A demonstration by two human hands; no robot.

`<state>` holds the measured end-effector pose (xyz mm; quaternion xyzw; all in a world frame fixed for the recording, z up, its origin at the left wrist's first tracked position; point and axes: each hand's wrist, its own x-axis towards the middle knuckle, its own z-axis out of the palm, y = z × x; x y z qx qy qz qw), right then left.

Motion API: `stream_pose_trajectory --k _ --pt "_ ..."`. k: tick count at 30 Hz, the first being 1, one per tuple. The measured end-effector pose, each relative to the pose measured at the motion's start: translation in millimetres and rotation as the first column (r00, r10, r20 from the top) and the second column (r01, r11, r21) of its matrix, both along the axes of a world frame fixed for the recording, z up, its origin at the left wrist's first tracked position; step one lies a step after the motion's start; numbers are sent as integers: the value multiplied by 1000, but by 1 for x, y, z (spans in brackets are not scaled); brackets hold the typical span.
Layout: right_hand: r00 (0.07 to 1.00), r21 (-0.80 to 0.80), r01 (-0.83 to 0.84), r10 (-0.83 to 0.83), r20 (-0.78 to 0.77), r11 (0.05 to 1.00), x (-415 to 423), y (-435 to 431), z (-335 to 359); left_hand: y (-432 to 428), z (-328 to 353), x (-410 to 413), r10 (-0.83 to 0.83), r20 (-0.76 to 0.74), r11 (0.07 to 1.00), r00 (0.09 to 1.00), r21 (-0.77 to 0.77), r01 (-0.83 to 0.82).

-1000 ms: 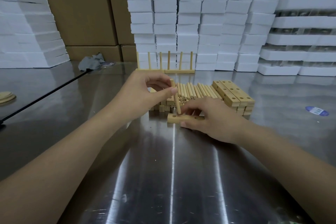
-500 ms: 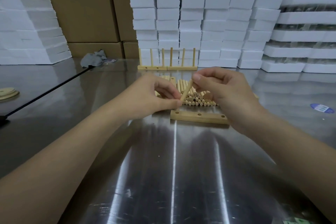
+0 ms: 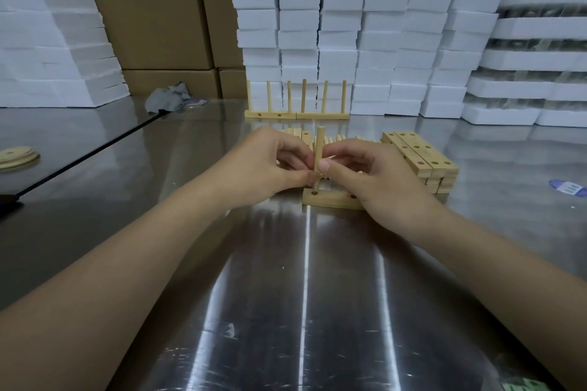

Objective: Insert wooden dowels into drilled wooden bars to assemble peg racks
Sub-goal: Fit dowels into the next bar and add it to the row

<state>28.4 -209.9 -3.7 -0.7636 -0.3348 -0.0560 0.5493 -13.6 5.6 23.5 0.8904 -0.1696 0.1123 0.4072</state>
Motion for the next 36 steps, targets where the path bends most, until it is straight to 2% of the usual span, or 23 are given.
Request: stream_pose_trajectory --k 8,20,25,28,36 --pt "999 -59 23 -20 43 998 1 0 0 -1 -2 1 27 -30 999 999 21 -27" --pt "1000 -48 19 -19 11 999 5 3 -5 3 -4 4 9 -27 998 1000 58 -7" --pt "992 19 31 -33 120 999 4 8 -2 1 -6 4 -59 -42 998 997 26 61" --pt "991 60 36 -44 128 998 4 7 0 0 -5 3 -57 -43 998 997 29 58" --pt "990 43 16 -21 138 999 2 2 5 -8 -12 1 -54 54 997 997 60 50"
